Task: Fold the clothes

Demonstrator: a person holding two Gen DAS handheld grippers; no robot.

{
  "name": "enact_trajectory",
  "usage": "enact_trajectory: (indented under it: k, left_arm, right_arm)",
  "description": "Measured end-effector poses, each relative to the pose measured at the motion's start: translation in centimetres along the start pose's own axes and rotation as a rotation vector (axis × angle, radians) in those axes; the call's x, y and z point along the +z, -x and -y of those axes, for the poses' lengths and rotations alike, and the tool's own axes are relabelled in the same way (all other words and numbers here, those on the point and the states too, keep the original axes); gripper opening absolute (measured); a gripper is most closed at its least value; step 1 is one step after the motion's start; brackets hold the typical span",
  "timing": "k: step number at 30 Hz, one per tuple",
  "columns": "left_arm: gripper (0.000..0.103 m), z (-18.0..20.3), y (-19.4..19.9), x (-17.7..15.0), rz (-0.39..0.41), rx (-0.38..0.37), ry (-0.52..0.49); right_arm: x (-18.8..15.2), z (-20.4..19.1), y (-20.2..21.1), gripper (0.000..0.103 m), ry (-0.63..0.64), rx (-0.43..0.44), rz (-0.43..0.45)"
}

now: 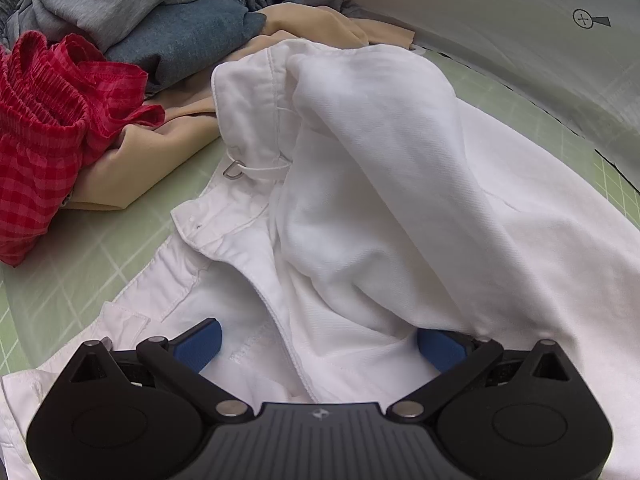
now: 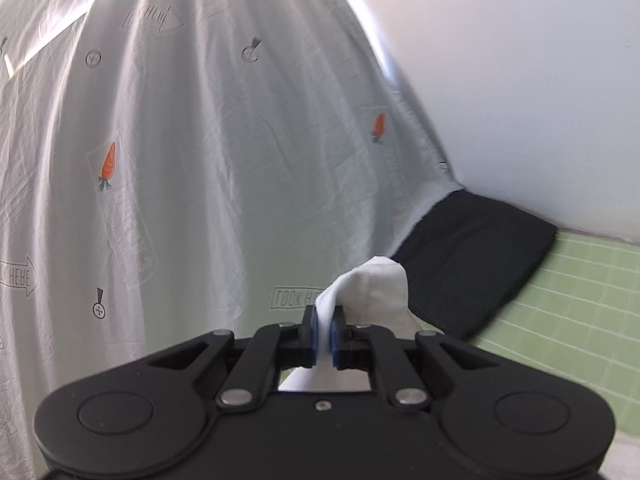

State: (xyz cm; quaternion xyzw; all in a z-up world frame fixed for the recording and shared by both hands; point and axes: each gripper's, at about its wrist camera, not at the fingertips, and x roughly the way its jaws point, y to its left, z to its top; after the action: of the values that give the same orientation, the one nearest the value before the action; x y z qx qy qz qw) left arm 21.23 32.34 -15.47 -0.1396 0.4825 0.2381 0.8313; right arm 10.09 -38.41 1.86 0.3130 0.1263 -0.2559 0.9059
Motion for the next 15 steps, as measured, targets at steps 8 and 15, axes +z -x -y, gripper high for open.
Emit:
enact_trajectory:
  k: [8, 15]
  left_arm:
    - [0.103, 0.2, -0.1, 0.1, 0.006, 0.003, 0.016]
    - [0.103, 0.4, 0.0, -0.2, 0.016, 0.017, 0.035]
  right_arm:
    - [0.0, -8.3, -19.5, 0.021, 0.169, 0.049, -0.155]
    - [-6.8, -7.8, -18.8, 0.07, 0.26, 0.014, -0.204]
